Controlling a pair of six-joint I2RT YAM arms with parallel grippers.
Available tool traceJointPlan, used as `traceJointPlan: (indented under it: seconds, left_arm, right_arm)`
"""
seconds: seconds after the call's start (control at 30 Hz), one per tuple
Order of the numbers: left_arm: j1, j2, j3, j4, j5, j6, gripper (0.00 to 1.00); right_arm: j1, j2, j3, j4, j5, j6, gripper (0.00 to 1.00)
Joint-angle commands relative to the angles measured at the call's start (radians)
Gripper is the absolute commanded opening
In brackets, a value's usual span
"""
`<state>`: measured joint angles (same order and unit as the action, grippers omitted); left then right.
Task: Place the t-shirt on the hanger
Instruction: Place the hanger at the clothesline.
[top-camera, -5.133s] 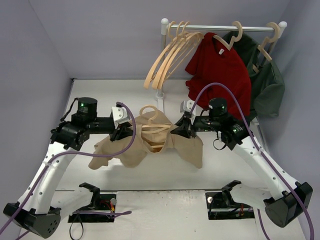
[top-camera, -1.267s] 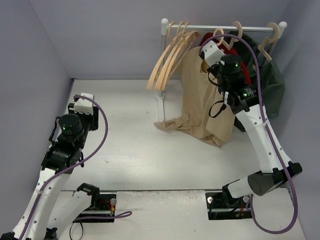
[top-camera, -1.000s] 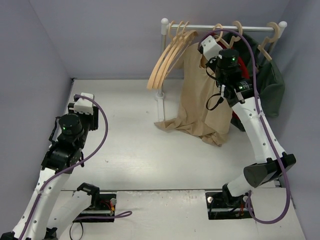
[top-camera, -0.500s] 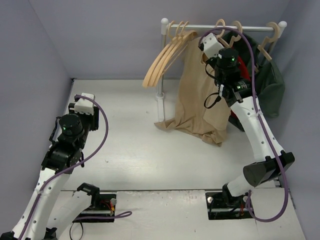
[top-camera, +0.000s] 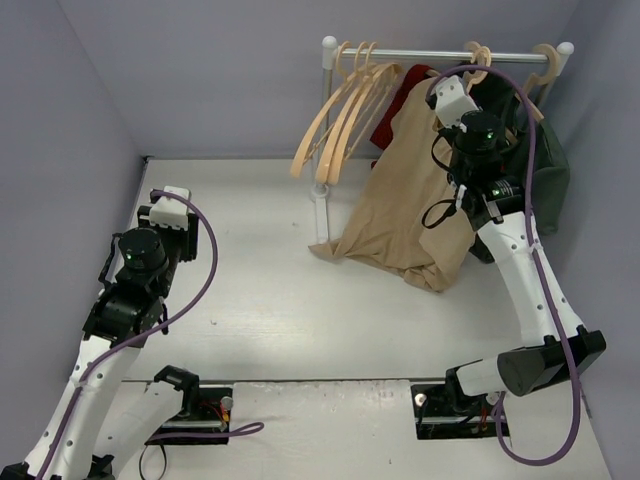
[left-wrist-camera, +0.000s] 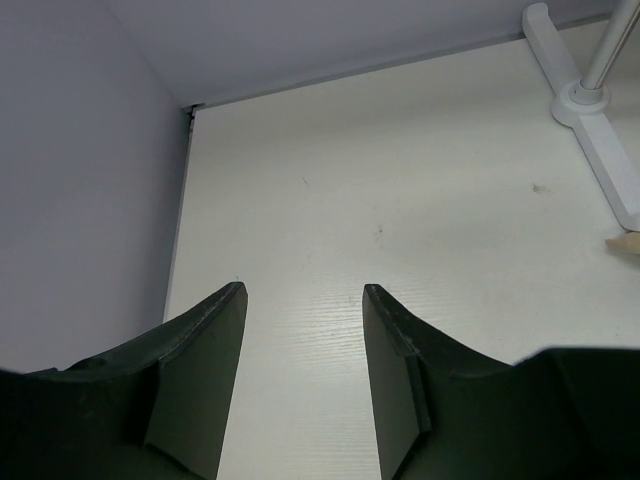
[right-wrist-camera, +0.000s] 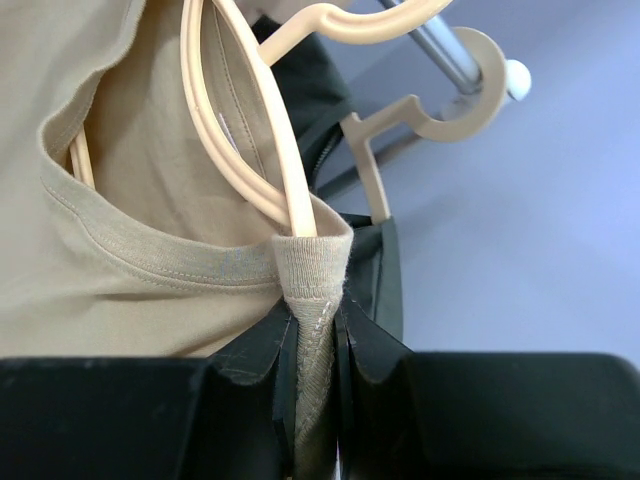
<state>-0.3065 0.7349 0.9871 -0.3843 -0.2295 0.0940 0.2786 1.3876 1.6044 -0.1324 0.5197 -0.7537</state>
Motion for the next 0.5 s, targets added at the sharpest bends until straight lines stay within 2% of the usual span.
traceJointPlan:
  seconds: [0.0, 0.47]
  left_arm:
    - [-0.005, 0.003, 0.013, 0.070, 0.000, 0.007, 0.45]
    - [-0.005, -0.003, 0.012, 0.070, -0.004, 0.012, 0.45]
  right_arm:
    - [-0.002, 0.007, 0.085, 0.181, 0.046, 0.002, 0.00]
    - [0.001, 0.162, 0.242, 0.198, -0.086, 0.006, 0.00]
